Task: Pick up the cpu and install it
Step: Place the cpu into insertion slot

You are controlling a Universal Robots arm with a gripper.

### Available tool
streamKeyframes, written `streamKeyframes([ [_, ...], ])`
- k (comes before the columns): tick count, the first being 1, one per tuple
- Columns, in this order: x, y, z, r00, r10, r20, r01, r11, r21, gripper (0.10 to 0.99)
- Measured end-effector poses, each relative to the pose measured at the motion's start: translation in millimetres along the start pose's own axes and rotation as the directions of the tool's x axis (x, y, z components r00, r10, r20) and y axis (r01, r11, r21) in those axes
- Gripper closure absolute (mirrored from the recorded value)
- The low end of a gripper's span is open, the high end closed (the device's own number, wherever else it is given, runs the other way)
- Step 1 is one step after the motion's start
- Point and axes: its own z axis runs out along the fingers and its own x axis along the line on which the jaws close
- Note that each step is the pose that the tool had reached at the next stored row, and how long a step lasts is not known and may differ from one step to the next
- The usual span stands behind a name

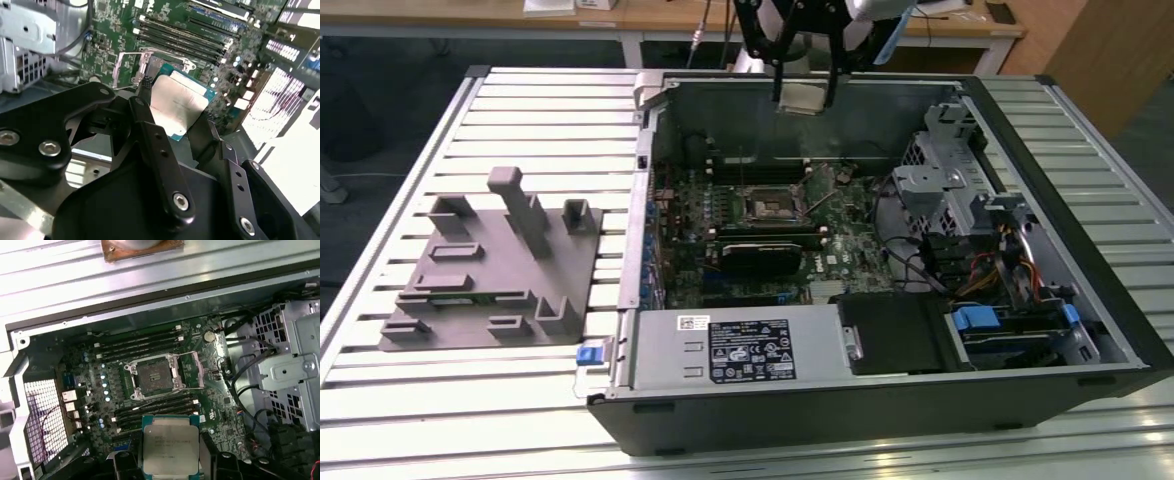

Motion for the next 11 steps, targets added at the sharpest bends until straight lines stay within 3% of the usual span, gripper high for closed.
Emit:
streamKeyframes([
  [5, 0.0, 0.0, 1.1, 0.9959, 0.090, 0.0023, -0.090, 0.9959, 0.001, 0.549],
  [11, 0.0, -0.1, 2.3, 0.9807, 0.195, 0.0052, -0.195, 0.9807, 0.003, 0.549],
])
